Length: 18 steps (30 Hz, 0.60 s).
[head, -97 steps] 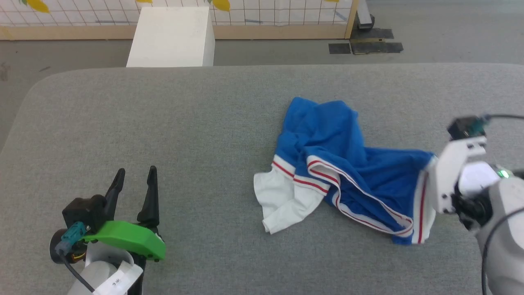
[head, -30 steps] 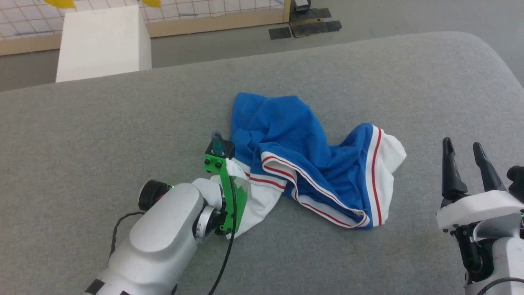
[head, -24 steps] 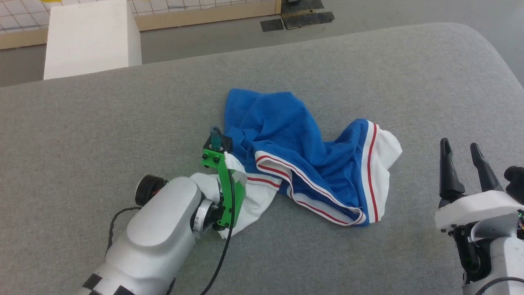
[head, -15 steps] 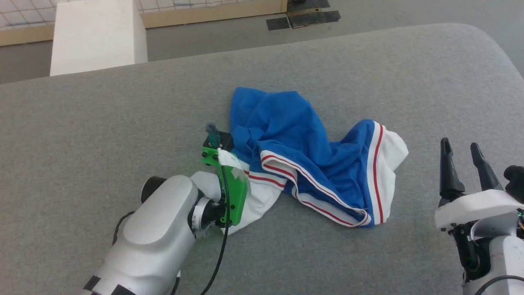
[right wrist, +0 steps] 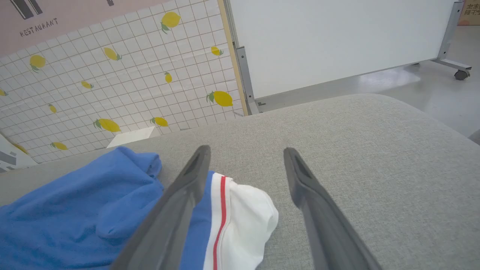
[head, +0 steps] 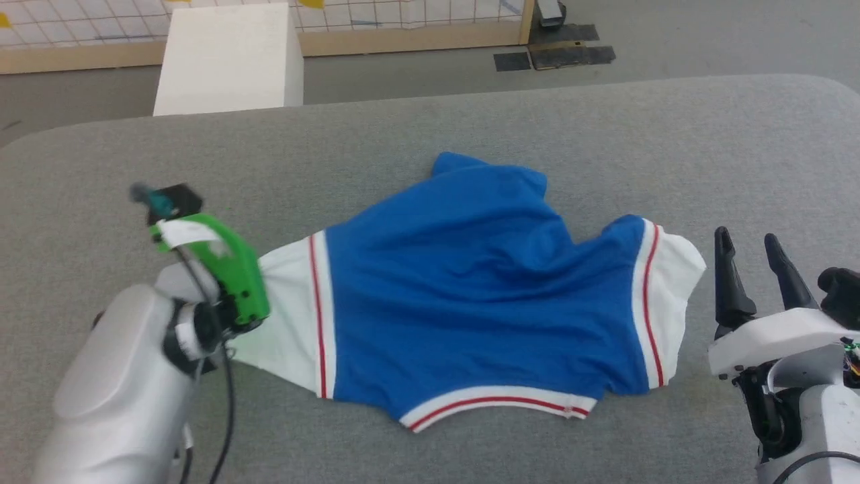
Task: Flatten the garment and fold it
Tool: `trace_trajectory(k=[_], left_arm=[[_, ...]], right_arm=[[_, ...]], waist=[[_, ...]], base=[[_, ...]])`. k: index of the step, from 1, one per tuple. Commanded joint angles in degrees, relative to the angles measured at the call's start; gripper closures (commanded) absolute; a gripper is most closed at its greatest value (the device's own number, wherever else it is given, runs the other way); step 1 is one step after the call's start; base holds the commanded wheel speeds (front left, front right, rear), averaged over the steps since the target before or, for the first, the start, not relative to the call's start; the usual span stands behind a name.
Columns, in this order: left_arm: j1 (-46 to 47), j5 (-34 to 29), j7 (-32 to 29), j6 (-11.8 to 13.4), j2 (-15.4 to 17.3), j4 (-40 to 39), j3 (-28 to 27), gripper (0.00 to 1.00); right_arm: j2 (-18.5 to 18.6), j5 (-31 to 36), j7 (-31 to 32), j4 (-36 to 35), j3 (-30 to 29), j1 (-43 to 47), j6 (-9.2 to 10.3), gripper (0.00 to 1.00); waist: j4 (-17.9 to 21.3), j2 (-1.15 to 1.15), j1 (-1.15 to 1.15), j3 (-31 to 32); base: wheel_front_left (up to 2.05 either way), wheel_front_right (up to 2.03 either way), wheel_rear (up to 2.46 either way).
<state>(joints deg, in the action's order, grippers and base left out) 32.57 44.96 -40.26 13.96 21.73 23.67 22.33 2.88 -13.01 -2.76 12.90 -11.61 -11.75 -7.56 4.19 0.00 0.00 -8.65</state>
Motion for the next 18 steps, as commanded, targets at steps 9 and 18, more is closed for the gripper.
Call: trace_trajectory(k=[9,18], left_arm=[[-11.5,3.6,-0.2,4.5,3.5,-2.5,-4.4,1.0],[-13.2,5.7,8.6,2.8,2.4,-7.4,-9.4,0.0]], right_arm=[[0.0,0.3,0.5,-0.6,0.9,-0.8,0.08,0.0],[0.0,0.2,0.7,0.2,1.4,-0.6,0.08,0.0]], waist=[[-0.9,0.0,0.0,-0.7],[-1.0,0.0,0.0,0.5]], base=[[0.0,0.0,0.0],[0.0,0.0,0.0]])
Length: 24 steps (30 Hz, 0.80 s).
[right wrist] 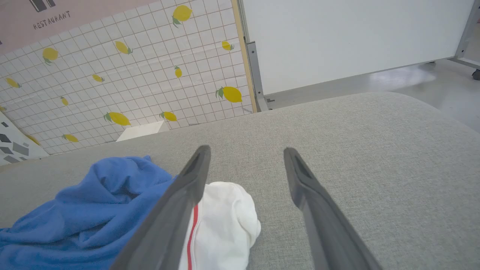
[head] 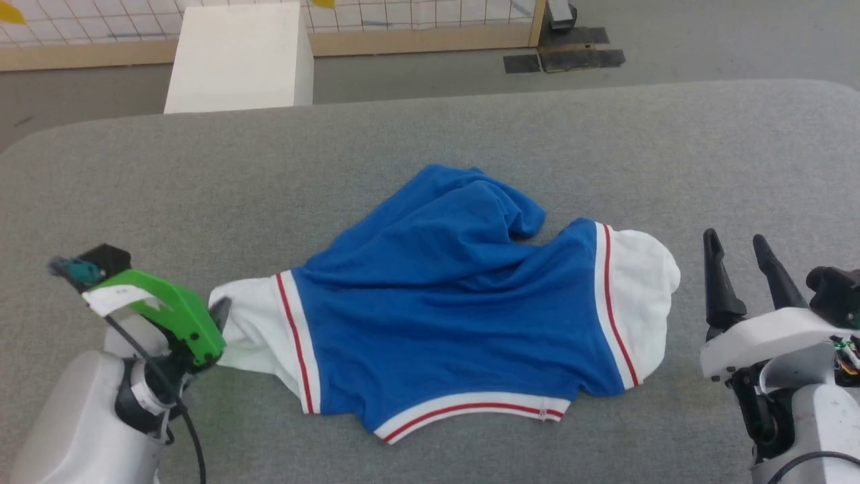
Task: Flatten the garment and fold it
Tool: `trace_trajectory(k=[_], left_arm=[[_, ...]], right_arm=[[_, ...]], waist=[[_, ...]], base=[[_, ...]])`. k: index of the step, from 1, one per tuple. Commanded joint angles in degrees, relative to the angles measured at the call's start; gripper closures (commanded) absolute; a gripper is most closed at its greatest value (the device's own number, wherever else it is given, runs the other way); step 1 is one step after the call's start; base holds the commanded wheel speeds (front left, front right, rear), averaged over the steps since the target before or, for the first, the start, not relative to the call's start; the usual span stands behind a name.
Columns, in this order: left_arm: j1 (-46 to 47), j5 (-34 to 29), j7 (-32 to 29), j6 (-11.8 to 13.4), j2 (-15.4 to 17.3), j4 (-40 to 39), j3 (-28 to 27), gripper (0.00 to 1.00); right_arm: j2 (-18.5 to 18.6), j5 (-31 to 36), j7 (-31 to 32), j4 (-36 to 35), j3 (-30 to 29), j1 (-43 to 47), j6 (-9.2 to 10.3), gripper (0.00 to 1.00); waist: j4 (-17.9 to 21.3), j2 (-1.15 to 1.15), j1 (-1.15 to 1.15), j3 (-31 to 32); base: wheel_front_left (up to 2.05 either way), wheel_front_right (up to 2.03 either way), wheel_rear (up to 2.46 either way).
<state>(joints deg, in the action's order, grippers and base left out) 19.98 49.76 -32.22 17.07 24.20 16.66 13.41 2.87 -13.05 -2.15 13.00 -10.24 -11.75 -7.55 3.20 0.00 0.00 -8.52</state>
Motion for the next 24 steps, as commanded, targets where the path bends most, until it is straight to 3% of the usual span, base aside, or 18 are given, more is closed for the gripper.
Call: trace_trajectory(k=[1,5,16,19,24], left_arm=[[-0.7,0.9,2.0,-0.8,-0.1,-1.3,-1.0,0.0],[-2.2,-1.1,12.4,-4.0,0.3,-6.2,-3.6,0.0],[-13.5,-8.8,39.5,-8.5,-1.4,-14.2,-6.6,0.0],[-15.9,-10.4,44.0,-8.9,-2.5,-14.4,-6.5,0.0],[-18.1,-12.4,46.3,-9.1,-4.2,-14.1,-6.5,0.0]], right_arm=[[0.0,0.2,0.1,0.2,0.0,-0.5,0.06,0.0],[0.0,0.2,0.2,0.5,-0.3,0.2,0.06,0.0],[0.0,-0.4,0.9,0.6,-0.8,1.9,0.06,0.0],[0.0,-0.5,1.7,0.8,-0.9,2.4,0.06,0.0],[0.0,0.3,4.1,1.1,-1.1,2.9,0.06,0.0]], waist=[[0.0,0.0,0.0,0.7],[-0.2,0.0,0.0,2.0],[-0.6,0.0,0.0,3.7],[-0.8,0.0,0.0,3.6],[-0.8,0.0,0.0,3.6]], base=[[0.0,0.0,0.0],[0.0,0.0,0.0],[0.0,0.0,0.0],[0.0,0.0,0.0],[0.0,0.0,0.0]])
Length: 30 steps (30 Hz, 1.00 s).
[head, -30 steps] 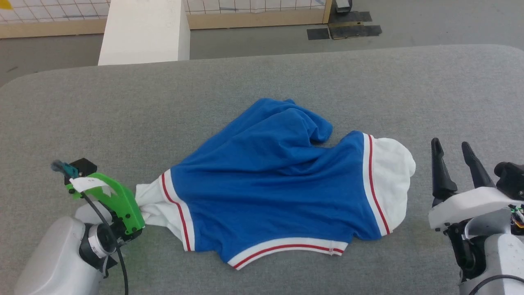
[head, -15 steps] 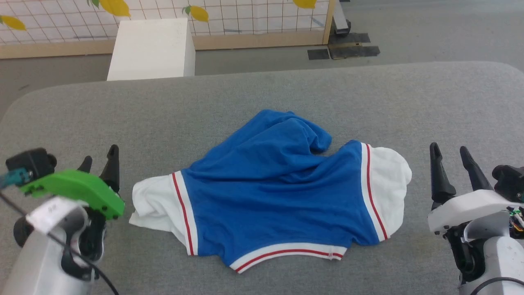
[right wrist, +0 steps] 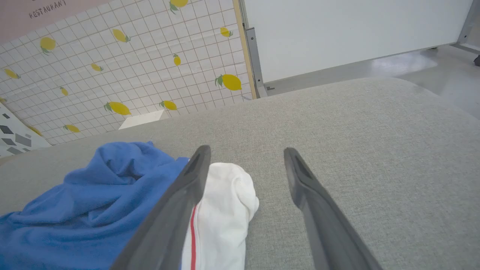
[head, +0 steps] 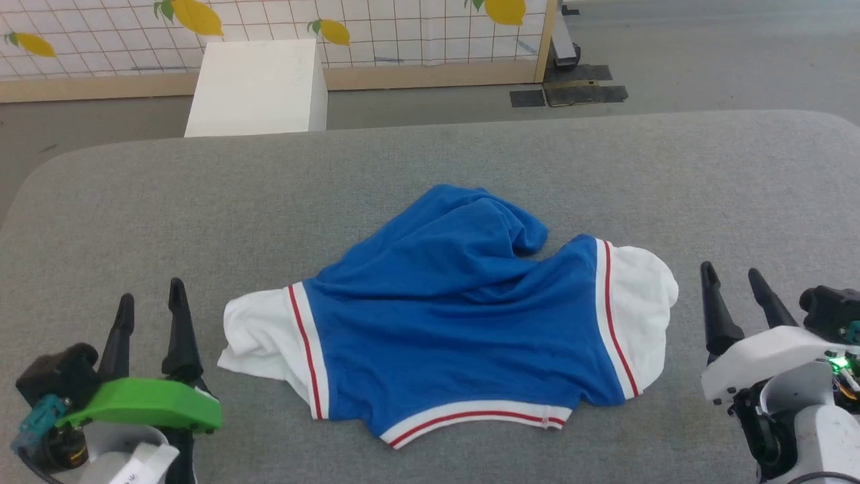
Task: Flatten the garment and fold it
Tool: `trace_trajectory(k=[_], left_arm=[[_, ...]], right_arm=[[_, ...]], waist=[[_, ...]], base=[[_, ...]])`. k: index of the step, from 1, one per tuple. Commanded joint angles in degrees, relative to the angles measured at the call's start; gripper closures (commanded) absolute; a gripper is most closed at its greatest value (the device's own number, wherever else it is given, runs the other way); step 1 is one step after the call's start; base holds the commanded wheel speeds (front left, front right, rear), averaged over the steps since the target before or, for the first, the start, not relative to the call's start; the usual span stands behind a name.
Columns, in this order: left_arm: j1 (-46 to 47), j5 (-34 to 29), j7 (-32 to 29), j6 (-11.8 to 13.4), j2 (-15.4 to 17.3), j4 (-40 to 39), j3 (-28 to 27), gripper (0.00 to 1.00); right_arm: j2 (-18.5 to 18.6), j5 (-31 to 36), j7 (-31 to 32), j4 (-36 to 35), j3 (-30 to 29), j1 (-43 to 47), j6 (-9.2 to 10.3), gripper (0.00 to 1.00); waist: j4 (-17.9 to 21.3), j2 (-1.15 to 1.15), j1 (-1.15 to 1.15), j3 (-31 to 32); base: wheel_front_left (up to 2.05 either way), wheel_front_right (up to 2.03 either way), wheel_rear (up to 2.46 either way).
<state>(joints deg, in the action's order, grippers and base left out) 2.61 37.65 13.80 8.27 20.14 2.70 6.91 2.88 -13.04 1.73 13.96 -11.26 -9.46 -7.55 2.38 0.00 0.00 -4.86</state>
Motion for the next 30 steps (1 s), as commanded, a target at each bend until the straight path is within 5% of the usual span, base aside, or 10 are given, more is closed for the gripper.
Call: trace_trajectory(k=[1,6,13,18,30], left_arm=[[-1.2,-0.6,0.5,-0.4,-0.5,0.0,0.0,0.0],[-1.7,-2.2,0.9,-0.8,-1.5,-0.1,-0.2,0.0],[-0.6,-3.9,1.1,-1.6,-2.4,-0.2,0.1,0.0],[0.8,-4.6,1.1,-2.5,-2.9,0.0,0.4,0.0],[3.1,-5.2,1.2,-3.6,-3.3,0.1,0.2,0.0]], right_arm=[[0.0,0.6,1.2,0.1,0.0,0.6,0.06,0.0],[0.1,2.7,11.8,0.4,-0.2,-1.4,0.06,0.0],[3.6,6.0,37.2,2.0,3.3,-8.9,0.06,0.0],[5.9,7.1,49.7,3.4,7.7,-12.4,0.06,0.0],[8.2,7.4,57.4,7.0,13.4,-14.2,0.06,0.0]], waist=[[0.0,0.0,0.0,0.0],[-0.1,0.0,0.0,-0.8],[-1.2,0.0,0.0,-3.2],[-2.7,0.0,0.0,-5.3],[-4.7,0.0,0.0,-10.0]], base=[[0.0,0.0,0.0],[0.0,0.0,0.0],[0.0,0.0,0.0],[0.0,0.0,0.0],[0.0,0.0,0.0]])
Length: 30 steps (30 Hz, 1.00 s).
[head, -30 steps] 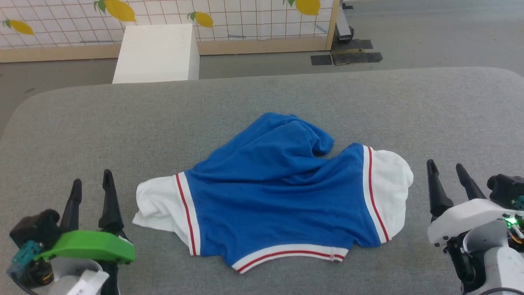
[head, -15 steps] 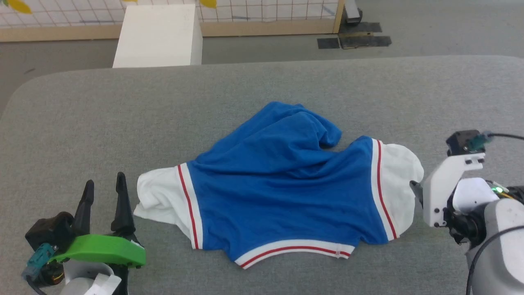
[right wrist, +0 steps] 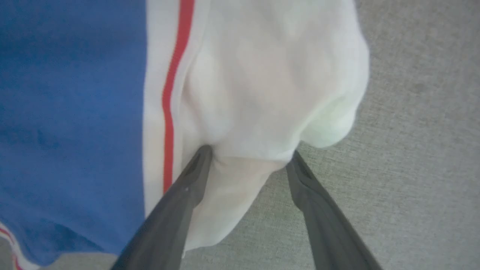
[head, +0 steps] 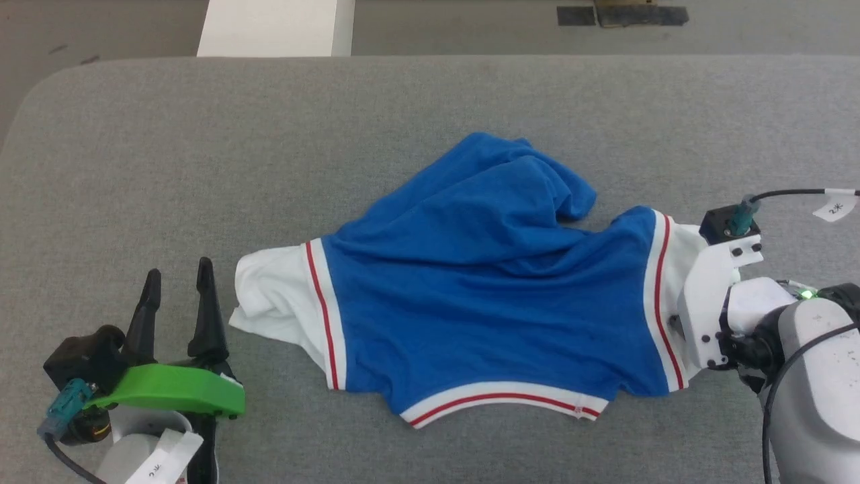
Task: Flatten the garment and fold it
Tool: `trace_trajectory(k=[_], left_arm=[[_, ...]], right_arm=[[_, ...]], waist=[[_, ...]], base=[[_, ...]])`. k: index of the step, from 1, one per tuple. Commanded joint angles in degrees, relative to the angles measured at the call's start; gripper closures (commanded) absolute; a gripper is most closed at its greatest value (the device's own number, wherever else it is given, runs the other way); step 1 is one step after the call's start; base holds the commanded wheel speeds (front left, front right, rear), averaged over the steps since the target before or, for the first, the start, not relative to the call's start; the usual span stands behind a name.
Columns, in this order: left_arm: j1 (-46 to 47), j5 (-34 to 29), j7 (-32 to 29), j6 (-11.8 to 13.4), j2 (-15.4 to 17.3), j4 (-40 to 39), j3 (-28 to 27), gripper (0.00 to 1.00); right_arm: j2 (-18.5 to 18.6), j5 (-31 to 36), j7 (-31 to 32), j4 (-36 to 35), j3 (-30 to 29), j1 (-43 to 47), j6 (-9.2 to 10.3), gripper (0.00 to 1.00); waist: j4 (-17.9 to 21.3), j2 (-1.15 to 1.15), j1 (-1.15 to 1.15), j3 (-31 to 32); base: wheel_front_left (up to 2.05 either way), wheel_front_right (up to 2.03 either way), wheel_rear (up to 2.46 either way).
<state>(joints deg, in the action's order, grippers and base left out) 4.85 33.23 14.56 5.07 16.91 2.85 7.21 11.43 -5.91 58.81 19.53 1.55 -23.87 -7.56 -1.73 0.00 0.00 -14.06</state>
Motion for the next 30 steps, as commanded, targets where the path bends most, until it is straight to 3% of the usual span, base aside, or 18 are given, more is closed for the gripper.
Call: trace_trajectory(k=[1,2,3,4,11,15,17,24,27,30], left_arm=[[0.9,-0.8,0.4,-0.4,-0.1,0.0,-0.1,0.0],[1.0,-0.8,0.4,-0.5,-0.2,0.1,-0.1,0.0],[1.1,-0.8,0.4,-0.5,-0.2,0.2,-0.1,0.0],[1.1,-0.8,0.4,-0.6,-0.3,0.3,0.0,0.0],[0.9,-0.8,0.0,-0.6,-0.1,1.4,0.2,0.0],[0.8,-0.7,-4.6,0.3,1.3,1.8,0.9,0.0],[1.3,-0.9,-9.5,1.0,3.0,1.1,1.6,0.0],[6.6,1.6,-36.9,3.3,10.6,-4.5,4.7,0.0],[9.6,3.6,-49.6,4.4,12.8,-6.2,6.8,0.0],[12.7,4.9,-58.6,4.6,13.7,-6.7,9.2,0.0]], right_arm=[[-0.3,0.1,0.6,1.8,0.9,0.3,0.08,0.0],[-0.3,-0.2,0.8,2.1,1.1,0.3,0.08,0.0],[-0.4,-0.6,1.1,2.3,1.3,0.4,0.08,0.37],[-0.5,-1.1,1.2,2.5,1.5,0.4,0.08,1.0],[0.0,-2.2,-0.6,2.4,0.7,0.1,0.08,1.0],[0.0,-2.2,-1.0,2.0,0.0,0.3,0.08,1.0],[0.1,-2.2,-1.0,1.7,0.0,0.5,0.08,1.0],[-0.1,-2.6,-0.8,0.9,-0.2,1.1,0.08,1.0],[-0.4,-2.6,-0.6,0.4,-0.2,1.2,0.08,1.0],[-0.6,-2.5,-0.5,0.0,0.0,1.1,0.08,1.0]], waist=[[-0.6,0.0,0.0,-0.9],[-0.6,0.0,0.0,-1.1],[-0.6,0.0,0.0,-1.2],[-0.5,0.0,0.0,-1.3],[0.2,0.0,0.0,-0.4],[0.5,0.0,0.0,0.5],[0.6,0.0,0.0,0.7],[0.4,0.0,0.0,0.5],[0.5,0.0,0.0,0.1],[0.7,0.0,0.0,-0.5]], base=[[0.0,0.0,0.0],[0.0,0.0,0.0],[0.0,0.0,0.0],[0.0,0.0,0.0],[0.0,0.0,0.0],[0.0,0.0,0.0],[0.0,0.0,0.0],[0.0,0.0,0.0],[0.0,0.0,0.0],[0.0,0.0,0.0]])
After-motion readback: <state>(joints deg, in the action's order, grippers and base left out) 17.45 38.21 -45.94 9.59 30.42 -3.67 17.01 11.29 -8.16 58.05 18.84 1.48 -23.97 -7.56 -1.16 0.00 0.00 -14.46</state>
